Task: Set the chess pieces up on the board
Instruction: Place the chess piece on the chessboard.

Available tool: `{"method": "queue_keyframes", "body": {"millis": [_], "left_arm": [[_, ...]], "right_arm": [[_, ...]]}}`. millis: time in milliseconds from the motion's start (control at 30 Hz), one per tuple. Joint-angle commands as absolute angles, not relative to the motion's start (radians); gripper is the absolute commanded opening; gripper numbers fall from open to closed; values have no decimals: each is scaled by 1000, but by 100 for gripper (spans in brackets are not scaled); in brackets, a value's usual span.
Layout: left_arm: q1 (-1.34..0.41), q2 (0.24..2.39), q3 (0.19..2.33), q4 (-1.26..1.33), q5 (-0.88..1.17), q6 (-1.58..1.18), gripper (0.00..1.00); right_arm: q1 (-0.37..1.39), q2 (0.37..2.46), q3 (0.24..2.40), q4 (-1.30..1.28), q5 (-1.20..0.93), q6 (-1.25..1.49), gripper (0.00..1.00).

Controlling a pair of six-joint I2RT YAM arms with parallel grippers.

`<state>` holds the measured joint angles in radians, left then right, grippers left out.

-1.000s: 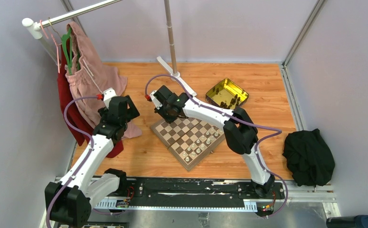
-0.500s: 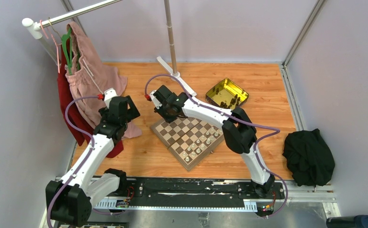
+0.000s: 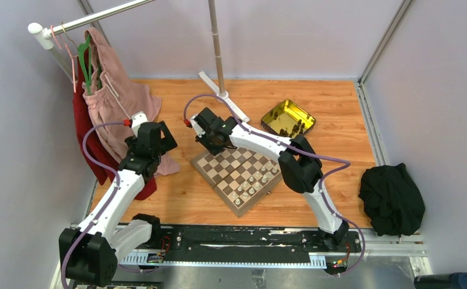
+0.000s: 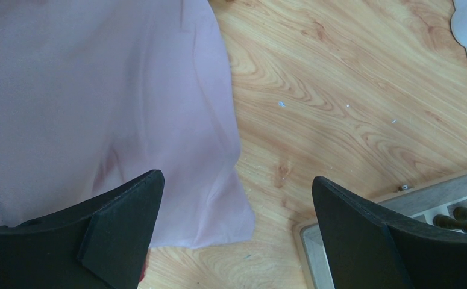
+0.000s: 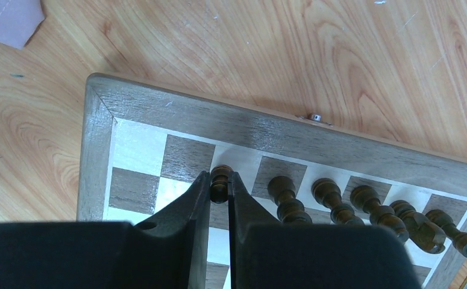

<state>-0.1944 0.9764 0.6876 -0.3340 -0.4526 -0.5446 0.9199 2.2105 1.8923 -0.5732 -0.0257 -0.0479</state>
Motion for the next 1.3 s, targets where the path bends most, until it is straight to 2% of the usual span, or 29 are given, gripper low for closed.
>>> {"method": "queue_keyframes", "body": {"millis": [0, 933, 1267], "left_arm": [[-180, 987, 669, -308, -444, -529, 100], [-163, 1016, 667, -284, -426, -529, 100], [-163, 1010, 664, -288, -421, -532, 100]], "right_arm": [[905, 2232, 1929, -598, -19, -66, 0], [887, 2229, 1945, -598, -51, -62, 0], [893, 2160, 1867, -582, -54, -50, 0]]}}
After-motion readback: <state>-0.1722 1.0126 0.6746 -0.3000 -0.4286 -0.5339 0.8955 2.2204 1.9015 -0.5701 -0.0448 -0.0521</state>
